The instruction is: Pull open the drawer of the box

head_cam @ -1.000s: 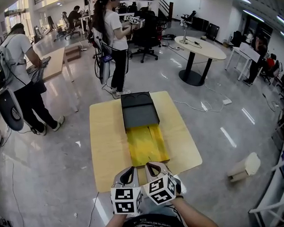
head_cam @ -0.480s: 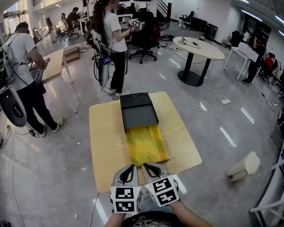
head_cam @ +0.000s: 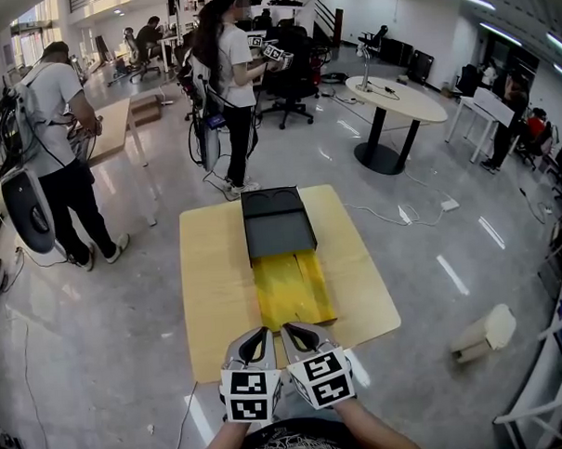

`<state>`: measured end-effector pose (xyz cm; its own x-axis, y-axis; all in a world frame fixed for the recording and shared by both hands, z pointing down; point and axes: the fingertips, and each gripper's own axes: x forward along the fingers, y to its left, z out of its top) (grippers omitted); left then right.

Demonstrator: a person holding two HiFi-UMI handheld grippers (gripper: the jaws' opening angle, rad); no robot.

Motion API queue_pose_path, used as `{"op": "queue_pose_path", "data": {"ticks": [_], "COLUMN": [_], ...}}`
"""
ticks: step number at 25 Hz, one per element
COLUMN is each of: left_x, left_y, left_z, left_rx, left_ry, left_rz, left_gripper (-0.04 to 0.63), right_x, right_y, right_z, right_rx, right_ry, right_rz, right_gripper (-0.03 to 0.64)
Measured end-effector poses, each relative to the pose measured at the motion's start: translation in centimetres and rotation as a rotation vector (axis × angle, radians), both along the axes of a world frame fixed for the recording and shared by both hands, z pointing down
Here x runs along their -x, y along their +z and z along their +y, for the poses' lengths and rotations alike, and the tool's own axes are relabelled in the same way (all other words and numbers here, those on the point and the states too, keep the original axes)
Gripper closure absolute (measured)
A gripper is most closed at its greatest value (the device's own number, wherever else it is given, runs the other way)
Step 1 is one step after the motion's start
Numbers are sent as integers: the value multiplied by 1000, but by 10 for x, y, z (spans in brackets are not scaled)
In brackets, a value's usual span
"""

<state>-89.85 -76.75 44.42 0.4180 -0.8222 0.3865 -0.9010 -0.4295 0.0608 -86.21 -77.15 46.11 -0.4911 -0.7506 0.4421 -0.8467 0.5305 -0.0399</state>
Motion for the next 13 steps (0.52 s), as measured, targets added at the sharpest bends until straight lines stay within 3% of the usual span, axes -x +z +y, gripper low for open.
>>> {"op": "queue_pose_path", "data": {"ticks": [2,5,7,13], "left_x": [21,55,66,32], "left_y": [7,43,34,16], "left_z": [-4,37,33,49], "left_rx": [1,3,4,6], "left_ry": [-2,-5,-6,-4], "left_rz": [0,3,5,-1], "left_gripper": [577,577,576,576], "right_x": [20,54,65,32], "right_y": [8,43,34,15], "right_z": [-3,37,34,50], "right_rx": [2,1,3,7], "right_ry": [-2,-5,-8,-11], "right_rz": [0,0,1,4], "right_gripper": [611,612,612,612]}}
